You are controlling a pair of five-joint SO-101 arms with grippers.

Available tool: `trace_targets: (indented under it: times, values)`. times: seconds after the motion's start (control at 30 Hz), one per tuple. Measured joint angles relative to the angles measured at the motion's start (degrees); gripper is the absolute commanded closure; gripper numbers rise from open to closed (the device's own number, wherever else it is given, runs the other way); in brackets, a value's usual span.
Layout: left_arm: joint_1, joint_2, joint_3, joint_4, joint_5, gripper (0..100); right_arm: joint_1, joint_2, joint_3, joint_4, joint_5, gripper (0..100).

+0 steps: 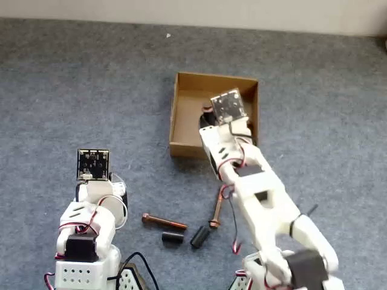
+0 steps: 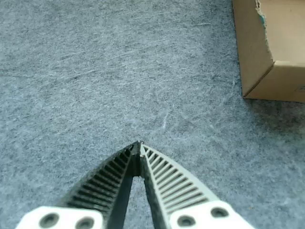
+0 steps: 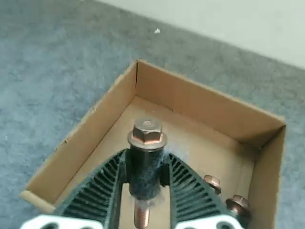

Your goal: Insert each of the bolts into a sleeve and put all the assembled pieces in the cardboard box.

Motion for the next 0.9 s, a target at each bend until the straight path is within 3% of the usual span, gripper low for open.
trace_targets:
  times: [0.27,0.53,0.7,0.9]
  values:
    - [0.00,0.00,0.00,0.00,0.00,99,1.58,11.96,-5.80,0.26,0.00,88.5]
    - [0.00,0.00,0.00,0.00,0.00,99,1.41,12.40,-10.99,9.67,0.00,88.5]
    - [-0.44,0.00,0.00,0.00,-0.18,99,1.41,5.36,-11.25,19.43,0.00,88.5]
    - [-8.09,0.00,0.00,0.00,-0.18,99,-3.60,-9.76,-11.25,38.24,0.00,88.2]
